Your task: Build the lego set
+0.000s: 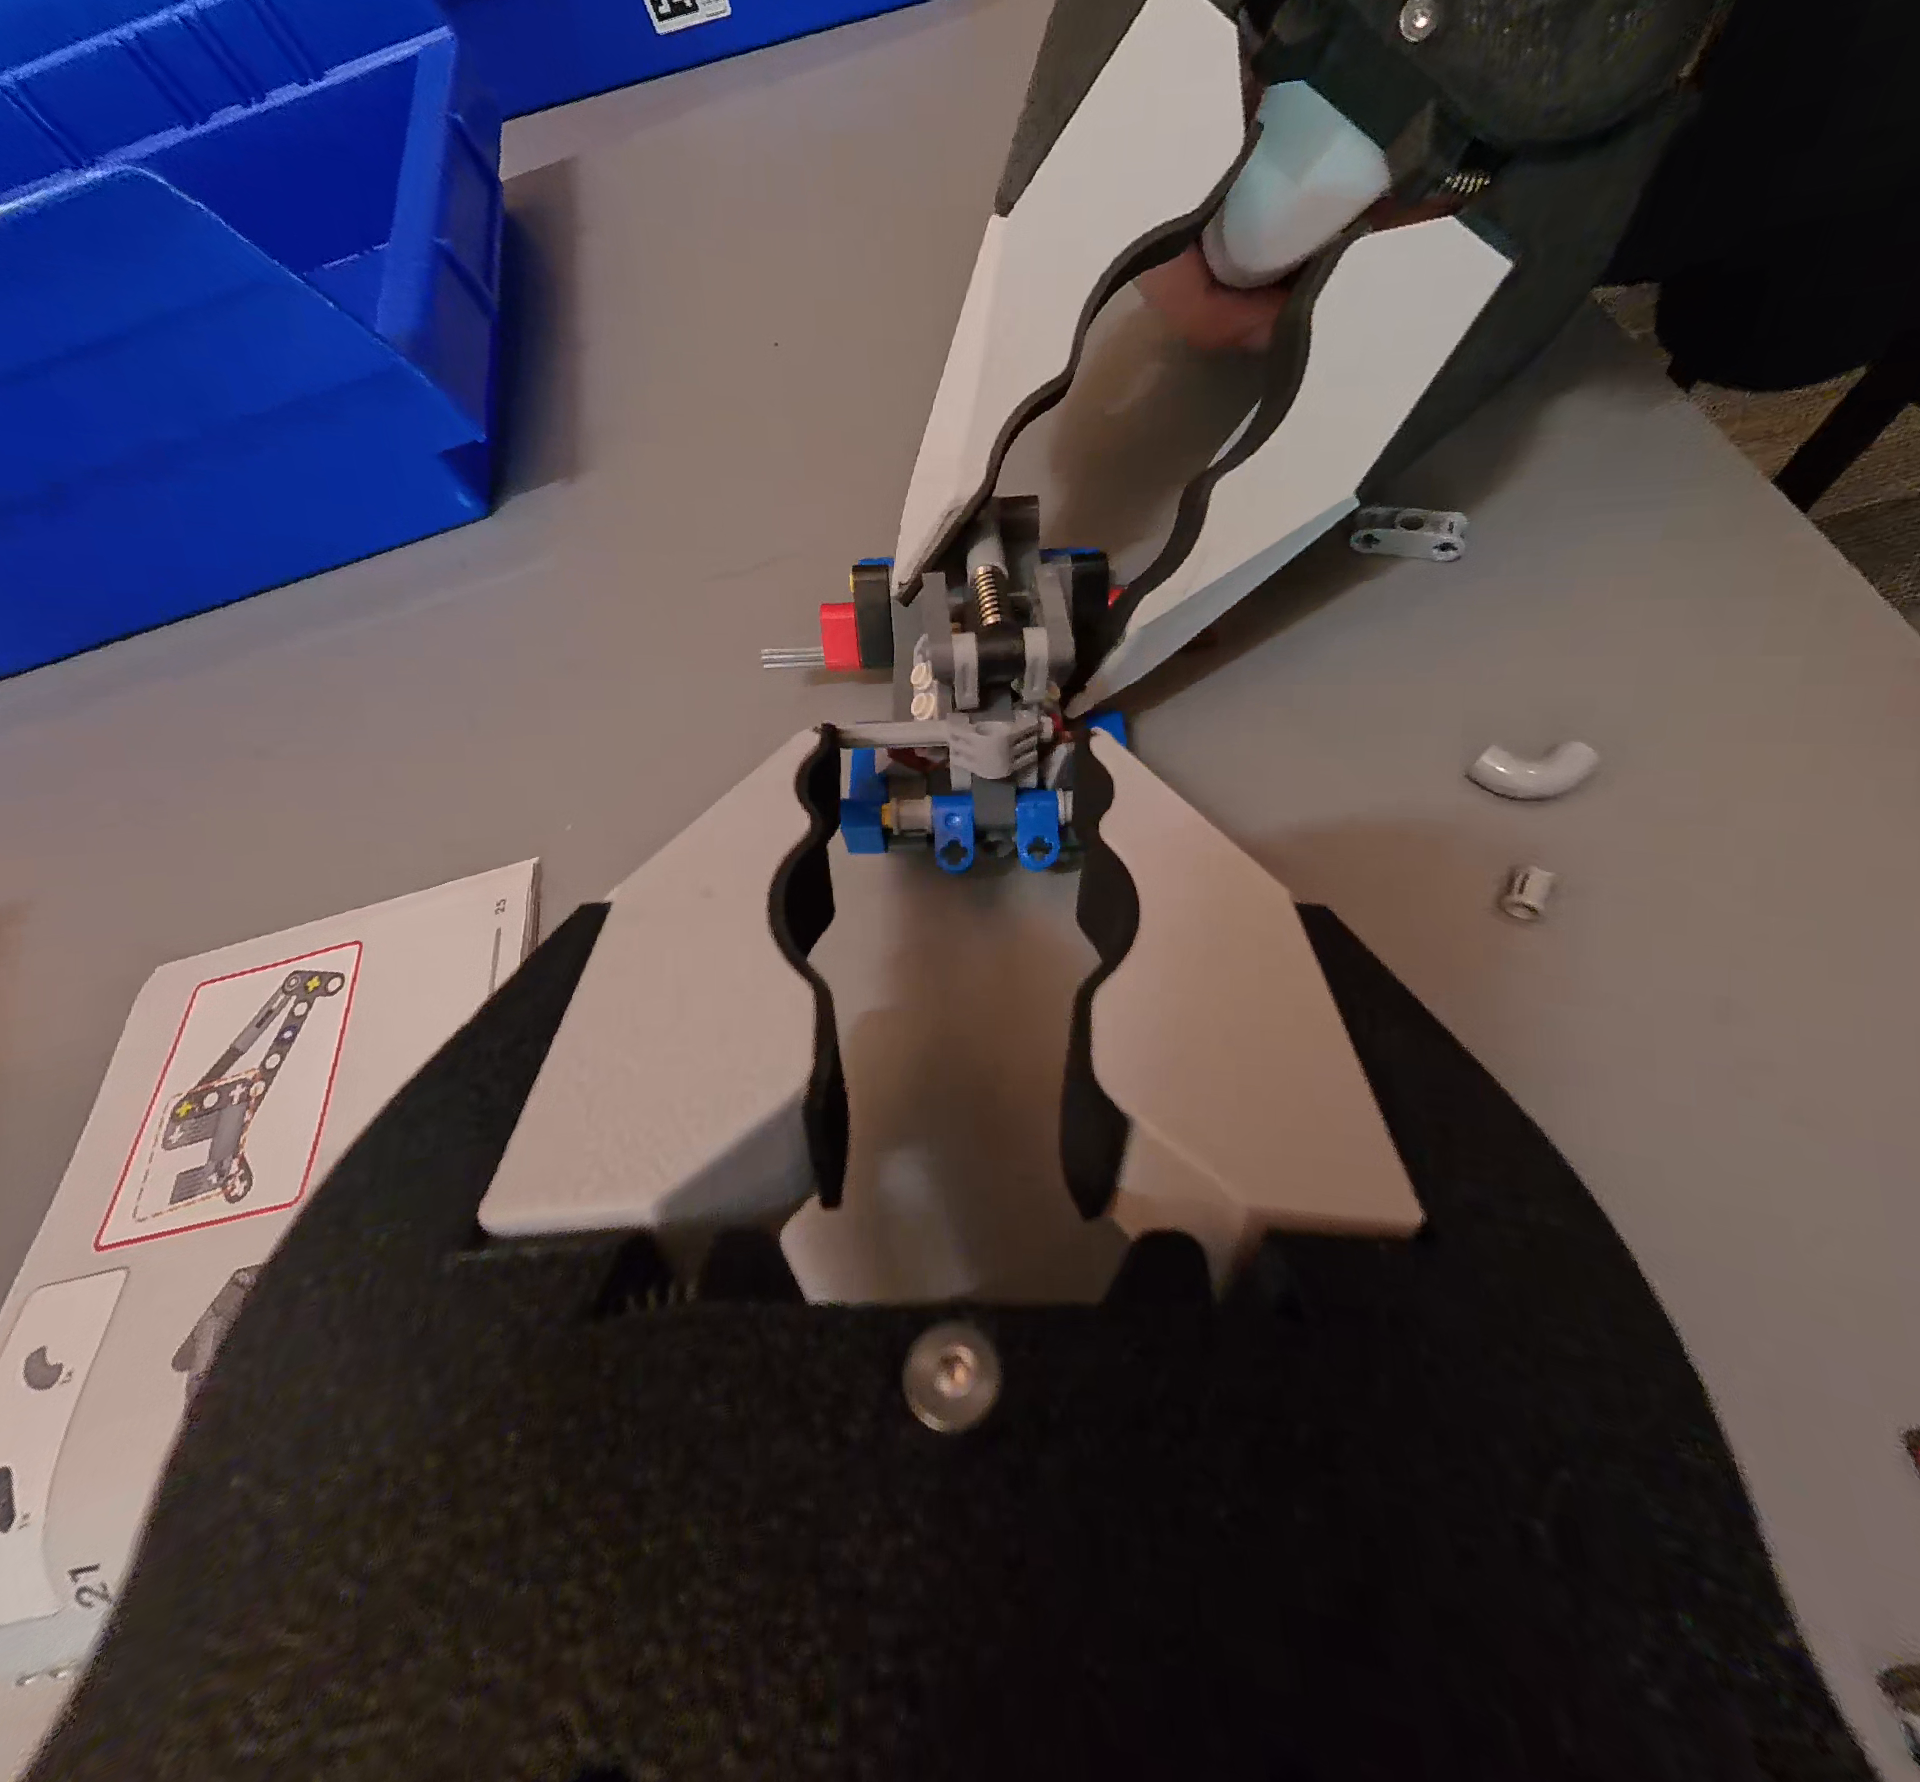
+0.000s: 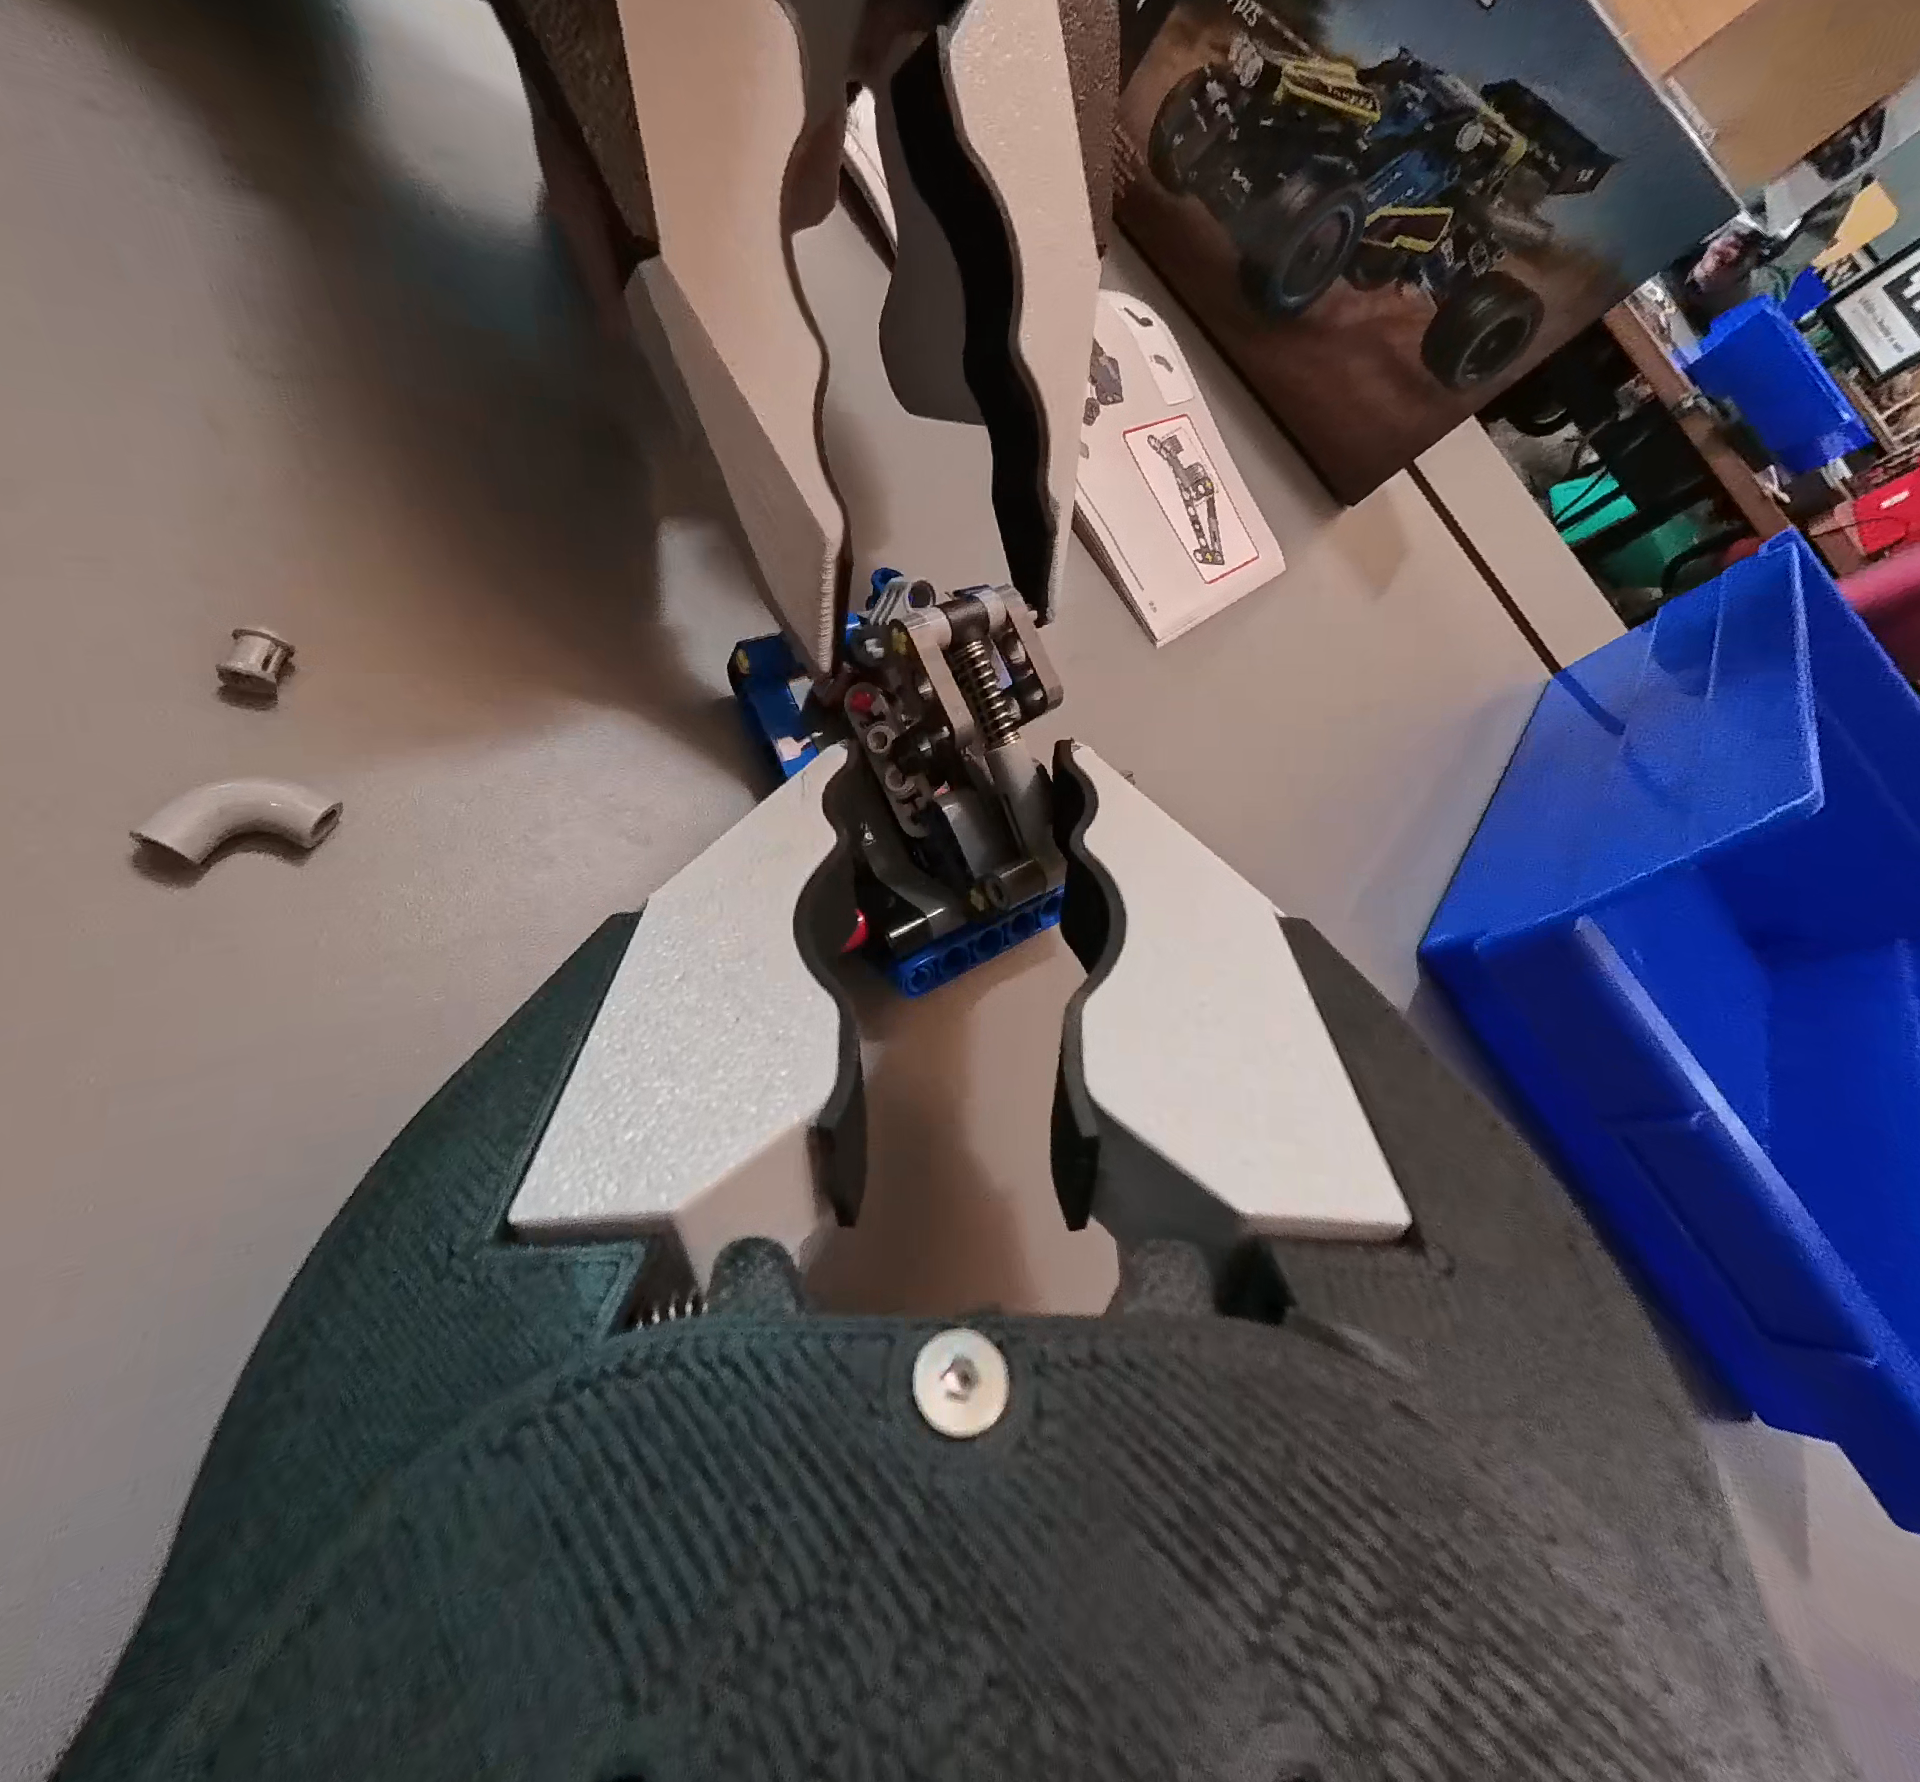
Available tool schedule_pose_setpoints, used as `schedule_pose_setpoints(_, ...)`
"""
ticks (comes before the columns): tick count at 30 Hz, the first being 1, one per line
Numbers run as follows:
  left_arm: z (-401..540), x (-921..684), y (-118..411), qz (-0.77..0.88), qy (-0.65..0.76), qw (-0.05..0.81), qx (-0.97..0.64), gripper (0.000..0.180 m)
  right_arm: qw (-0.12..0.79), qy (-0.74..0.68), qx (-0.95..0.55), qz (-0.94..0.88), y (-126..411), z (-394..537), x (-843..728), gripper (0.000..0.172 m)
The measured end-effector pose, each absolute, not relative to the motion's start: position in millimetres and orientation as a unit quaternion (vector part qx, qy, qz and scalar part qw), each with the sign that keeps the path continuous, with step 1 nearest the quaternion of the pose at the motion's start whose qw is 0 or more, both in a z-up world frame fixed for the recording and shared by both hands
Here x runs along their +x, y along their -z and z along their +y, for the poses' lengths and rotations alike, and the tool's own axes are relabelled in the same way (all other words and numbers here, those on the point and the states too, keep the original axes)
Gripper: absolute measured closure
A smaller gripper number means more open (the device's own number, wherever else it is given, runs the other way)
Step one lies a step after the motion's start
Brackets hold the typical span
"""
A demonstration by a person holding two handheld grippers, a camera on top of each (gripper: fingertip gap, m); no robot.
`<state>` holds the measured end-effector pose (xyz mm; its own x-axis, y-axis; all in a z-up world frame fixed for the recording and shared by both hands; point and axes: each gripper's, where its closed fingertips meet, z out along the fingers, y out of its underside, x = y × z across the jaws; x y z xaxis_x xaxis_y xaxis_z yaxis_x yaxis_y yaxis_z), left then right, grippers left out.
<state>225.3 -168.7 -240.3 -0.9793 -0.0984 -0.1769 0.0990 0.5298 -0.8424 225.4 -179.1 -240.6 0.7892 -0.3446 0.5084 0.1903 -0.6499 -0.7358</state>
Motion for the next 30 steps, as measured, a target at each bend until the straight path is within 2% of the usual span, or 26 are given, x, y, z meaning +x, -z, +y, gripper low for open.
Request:
schedule_pose_setpoints(22,-166.5,228.0,237.4,0.865,0.496,0.078,0.008,0.145,0.417,0.315,-0.852,0.042,241.6,-178.5,226.3,0.14)
schedule_pose_setpoints(30,-165.3,227.4,235.2,0.862,0.506,0.027,0.016,0.146,0.417,0.314,-0.852,0.041,241.7,-178.1,226.5,0.141)
